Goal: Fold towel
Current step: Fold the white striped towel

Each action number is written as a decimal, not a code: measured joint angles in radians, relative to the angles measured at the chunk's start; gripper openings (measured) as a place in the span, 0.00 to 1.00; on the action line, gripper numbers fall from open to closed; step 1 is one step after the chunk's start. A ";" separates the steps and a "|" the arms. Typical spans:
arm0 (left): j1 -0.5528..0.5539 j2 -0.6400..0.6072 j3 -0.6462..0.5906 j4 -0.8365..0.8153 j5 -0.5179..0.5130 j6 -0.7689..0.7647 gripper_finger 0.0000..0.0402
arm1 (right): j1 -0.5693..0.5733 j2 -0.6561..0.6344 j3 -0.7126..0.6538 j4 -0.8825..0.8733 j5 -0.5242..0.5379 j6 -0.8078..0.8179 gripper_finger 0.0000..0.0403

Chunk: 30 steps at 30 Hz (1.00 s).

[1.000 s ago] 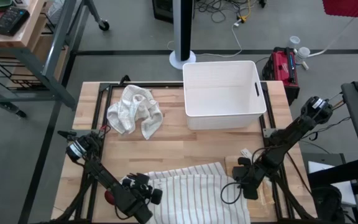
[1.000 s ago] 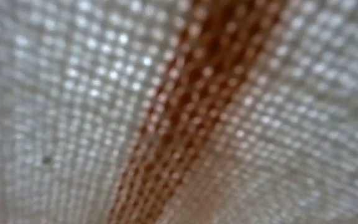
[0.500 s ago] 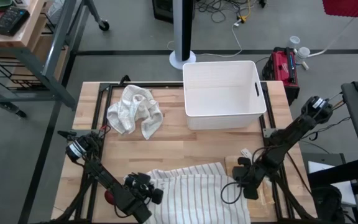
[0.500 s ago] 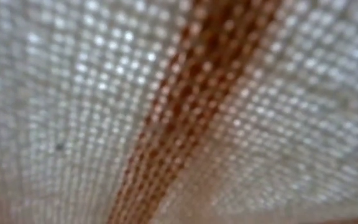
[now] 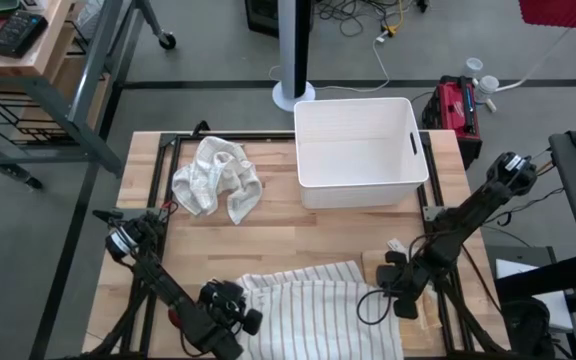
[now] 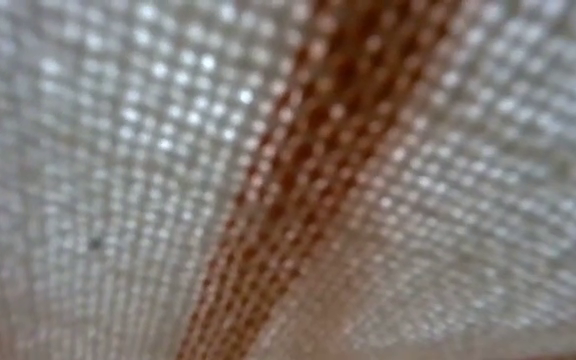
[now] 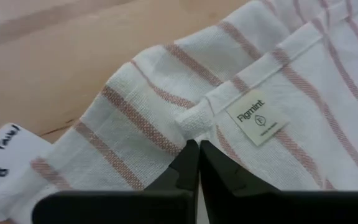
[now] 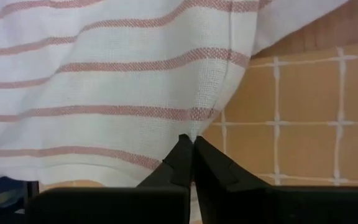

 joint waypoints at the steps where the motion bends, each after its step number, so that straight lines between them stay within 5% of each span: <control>1: 0.000 0.000 0.009 -0.016 0.000 0.000 0.00 | 0.000 -0.004 0.000 -0.004 0.000 0.007 0.00; 16: 0.008 -0.008 0.040 -0.306 0.016 -0.005 0.00 | 0.000 -0.015 0.174 -0.344 0.124 -0.009 0.00; 30: -0.021 -0.070 0.039 -0.052 0.008 -0.001 0.04 | 0.003 0.015 0.219 -0.337 0.066 -0.054 0.00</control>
